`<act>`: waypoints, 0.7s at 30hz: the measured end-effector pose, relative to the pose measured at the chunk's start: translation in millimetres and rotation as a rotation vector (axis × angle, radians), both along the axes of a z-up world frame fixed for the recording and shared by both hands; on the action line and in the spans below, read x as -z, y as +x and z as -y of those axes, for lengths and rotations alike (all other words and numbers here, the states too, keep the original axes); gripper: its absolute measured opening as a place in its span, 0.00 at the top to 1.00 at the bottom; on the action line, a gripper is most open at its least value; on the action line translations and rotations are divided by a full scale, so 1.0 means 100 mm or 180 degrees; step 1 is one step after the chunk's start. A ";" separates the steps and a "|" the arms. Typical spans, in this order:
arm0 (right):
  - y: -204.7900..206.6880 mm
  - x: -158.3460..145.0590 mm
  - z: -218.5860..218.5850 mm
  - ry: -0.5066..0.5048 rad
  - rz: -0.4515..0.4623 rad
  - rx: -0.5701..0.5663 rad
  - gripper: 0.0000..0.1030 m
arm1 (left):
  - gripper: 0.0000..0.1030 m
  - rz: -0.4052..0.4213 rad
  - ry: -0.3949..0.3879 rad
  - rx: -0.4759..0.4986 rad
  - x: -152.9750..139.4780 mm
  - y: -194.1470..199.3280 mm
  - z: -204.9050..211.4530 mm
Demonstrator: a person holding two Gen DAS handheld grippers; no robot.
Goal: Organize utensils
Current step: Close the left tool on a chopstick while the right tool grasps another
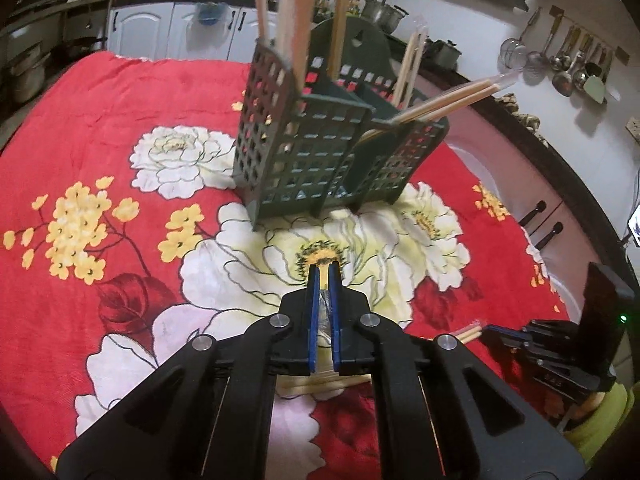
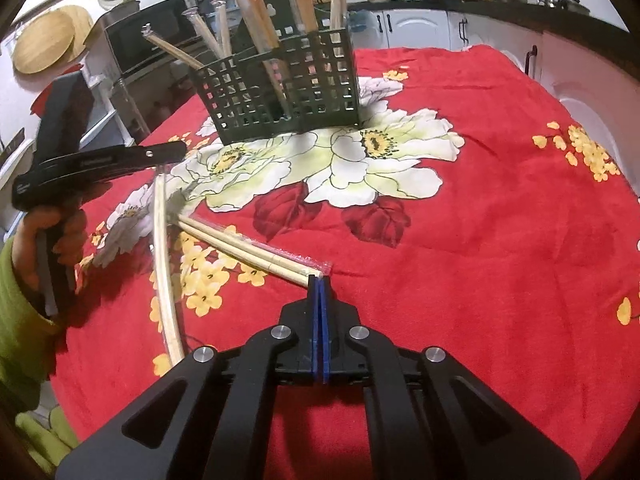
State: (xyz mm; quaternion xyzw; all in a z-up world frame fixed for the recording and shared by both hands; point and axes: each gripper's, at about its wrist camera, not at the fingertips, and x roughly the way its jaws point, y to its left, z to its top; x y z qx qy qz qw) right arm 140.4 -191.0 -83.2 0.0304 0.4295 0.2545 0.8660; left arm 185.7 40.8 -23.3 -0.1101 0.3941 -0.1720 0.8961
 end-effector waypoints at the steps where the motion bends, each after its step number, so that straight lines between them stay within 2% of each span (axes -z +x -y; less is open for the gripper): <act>1: 0.02 0.01 0.01 0.0061 -0.0044 -0.0001 0.81 | 0.98 0.0010 -0.0006 0.0008 -0.01 -0.01 0.00; 2: 0.04 0.01 0.02 0.0127 -0.0089 -0.0001 0.78 | 0.98 0.0028 -0.0011 0.0013 -0.04 -0.01 0.00; 9: 0.16 0.03 0.03 0.0317 -0.0237 0.0052 0.77 | 0.98 0.0108 -0.0053 0.0045 -0.14 -0.04 0.04; 12: 0.19 0.03 0.03 0.0371 -0.0249 0.0051 0.90 | 0.98 0.0124 -0.0078 0.0050 -0.17 -0.05 0.04; 14: 0.20 0.03 0.03 0.0354 -0.0227 0.0046 0.97 | 0.98 0.0131 -0.0099 0.0047 -0.17 -0.04 0.04; 18: 0.19 -0.06 0.02 0.0323 -0.0089 -0.0009 0.99 | 0.98 0.0164 -0.0125 0.0050 -0.21 -0.04 0.04; 21: 0.15 -0.26 0.01 0.0256 0.0166 -0.0066 0.99 | 0.98 0.0227 -0.0129 0.0069 -0.29 -0.05 0.05</act>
